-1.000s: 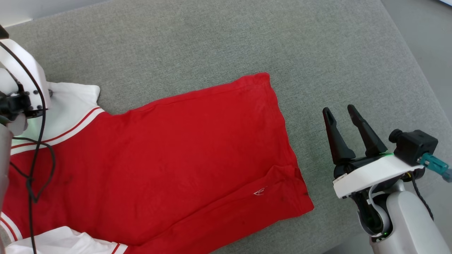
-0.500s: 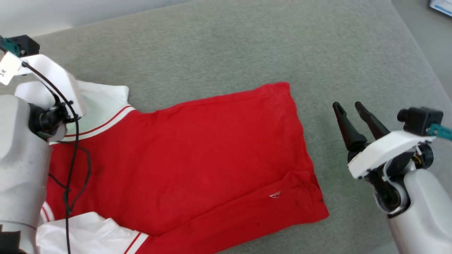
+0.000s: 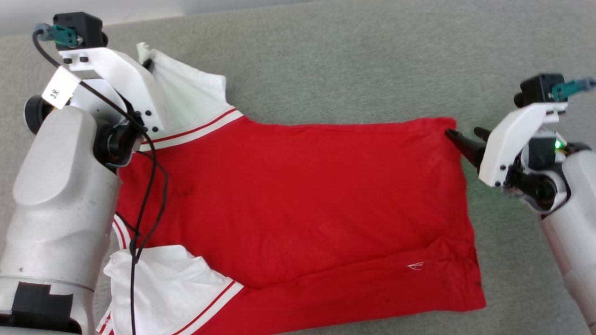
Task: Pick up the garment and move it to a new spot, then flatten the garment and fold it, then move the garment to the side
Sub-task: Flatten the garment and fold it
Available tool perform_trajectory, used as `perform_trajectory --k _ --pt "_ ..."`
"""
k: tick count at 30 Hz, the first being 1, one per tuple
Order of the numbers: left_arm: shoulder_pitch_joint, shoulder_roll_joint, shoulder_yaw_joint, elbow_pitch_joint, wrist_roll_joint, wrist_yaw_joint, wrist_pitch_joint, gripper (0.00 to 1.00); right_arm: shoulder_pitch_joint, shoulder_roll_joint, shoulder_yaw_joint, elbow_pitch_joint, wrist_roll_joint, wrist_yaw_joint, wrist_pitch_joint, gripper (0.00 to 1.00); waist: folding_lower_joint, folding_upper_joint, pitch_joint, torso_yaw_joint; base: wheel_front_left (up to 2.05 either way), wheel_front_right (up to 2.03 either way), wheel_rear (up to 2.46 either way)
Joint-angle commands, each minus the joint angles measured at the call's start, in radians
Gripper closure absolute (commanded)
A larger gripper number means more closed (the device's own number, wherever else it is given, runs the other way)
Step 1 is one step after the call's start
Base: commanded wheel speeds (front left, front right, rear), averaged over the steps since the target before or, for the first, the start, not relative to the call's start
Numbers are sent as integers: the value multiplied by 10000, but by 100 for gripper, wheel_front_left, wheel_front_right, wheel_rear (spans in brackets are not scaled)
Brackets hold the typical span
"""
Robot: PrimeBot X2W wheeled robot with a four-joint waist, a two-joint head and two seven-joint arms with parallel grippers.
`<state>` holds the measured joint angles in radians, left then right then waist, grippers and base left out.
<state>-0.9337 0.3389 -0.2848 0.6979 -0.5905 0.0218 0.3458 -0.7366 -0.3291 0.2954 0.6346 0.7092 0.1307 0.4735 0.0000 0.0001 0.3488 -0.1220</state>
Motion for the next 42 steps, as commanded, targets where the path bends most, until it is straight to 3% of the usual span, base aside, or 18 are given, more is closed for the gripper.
perform_trajectory --k 1,12,13,14,15,21,31,42 --pt "-154 -67 -52 -60 81 -32 -107 100 -362 -59 135 183 -10 0 222 0 0 -1 260 261 0 0 0" --pt "-255 -454 -240 -189 -25 -195 -526 100 -1370 189 1425 1961 222 1 1845 0 0 -1 724 675 0 0 0" --pt "-244 -473 -249 -180 -33 -202 -559 100 -1315 213 1545 2064 301 14 1996 25 0 -1 730 687 0 0 0" --pt "-231 -483 -254 -173 -32 -200 -618 100 -1296 238 1626 2112 391 14 2080 68 0 -1 730 693 0 0 0" --pt "-196 -494 -248 -155 -48 -188 -660 100 -1306 250 1710 2140 463 14 2142 100 0 -1 725 688 0 0 0" --pt "223 -484 -74 -191 -66 -19 -1483 100 -1455 -119 1823 1873 751 10 1424 100 0 -1 376 620 0 0 0" --pt "2473 -450 459 -1054 -214 342 -3887 100 -377 -622 1521 821 464 -3 -1198 100 0 -1 -958 469 0 0 0" --pt "6297 -328 734 -2933 -625 1001 -4206 100 2220 -343 798 202 119 -3 -2579 100 0 -1 -2307 570 0 0 0"
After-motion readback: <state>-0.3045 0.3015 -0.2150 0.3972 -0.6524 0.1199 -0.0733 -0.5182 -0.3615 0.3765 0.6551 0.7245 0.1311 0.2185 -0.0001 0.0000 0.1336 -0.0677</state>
